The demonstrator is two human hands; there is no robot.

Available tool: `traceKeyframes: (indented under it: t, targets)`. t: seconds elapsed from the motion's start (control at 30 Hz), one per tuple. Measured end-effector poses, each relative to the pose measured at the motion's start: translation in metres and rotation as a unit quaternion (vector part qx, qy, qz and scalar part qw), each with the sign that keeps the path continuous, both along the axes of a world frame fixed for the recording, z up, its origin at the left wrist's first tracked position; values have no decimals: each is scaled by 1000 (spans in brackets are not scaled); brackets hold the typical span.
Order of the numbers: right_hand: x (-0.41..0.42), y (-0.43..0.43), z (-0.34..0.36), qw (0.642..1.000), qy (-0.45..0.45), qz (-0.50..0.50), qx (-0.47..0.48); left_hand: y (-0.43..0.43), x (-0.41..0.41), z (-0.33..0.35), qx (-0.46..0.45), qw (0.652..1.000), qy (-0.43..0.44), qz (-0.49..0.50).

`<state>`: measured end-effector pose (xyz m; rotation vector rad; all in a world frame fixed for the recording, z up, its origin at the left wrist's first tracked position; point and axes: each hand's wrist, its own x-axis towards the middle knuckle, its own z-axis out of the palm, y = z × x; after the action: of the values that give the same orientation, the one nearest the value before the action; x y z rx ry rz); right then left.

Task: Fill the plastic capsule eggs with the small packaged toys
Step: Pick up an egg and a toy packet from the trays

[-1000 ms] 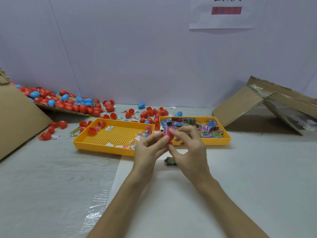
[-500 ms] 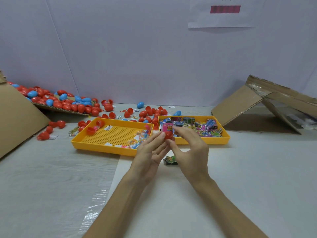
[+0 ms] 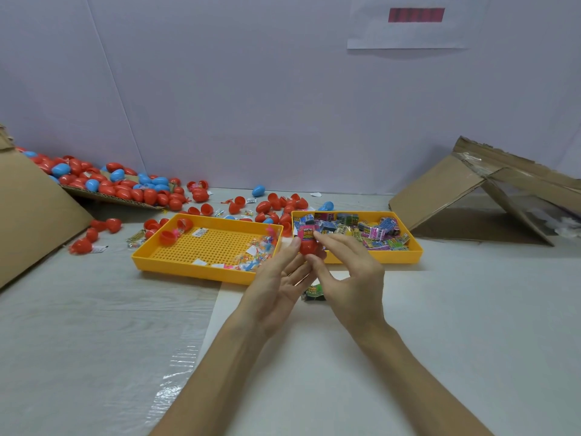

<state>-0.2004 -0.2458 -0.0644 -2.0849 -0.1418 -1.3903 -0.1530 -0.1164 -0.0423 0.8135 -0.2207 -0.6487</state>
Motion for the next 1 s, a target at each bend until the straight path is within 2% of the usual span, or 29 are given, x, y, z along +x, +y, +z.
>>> traceKeyframes:
  t: [0.13, 0.43, 0.6, 0.8, 1.0]
  targets:
    - [0, 2, 3, 999, 24, 18, 41, 1, 2, -1, -34, 999, 19, -26]
    - [-1, -1, 1, 999, 7, -6, 33, 2, 2, -3, -31, 998, 8, -60]
    - [-2, -2, 2, 999, 6, 21, 43, 2, 2, -3, -33, 998, 18, -60]
    - [1, 0, 2, 998, 6, 57, -4, 3, 1, -2, -26, 998, 14, -62]
    - [1, -3, 0, 998, -10, 56, 12, 3, 0, -1, -19, 997, 7, -70]
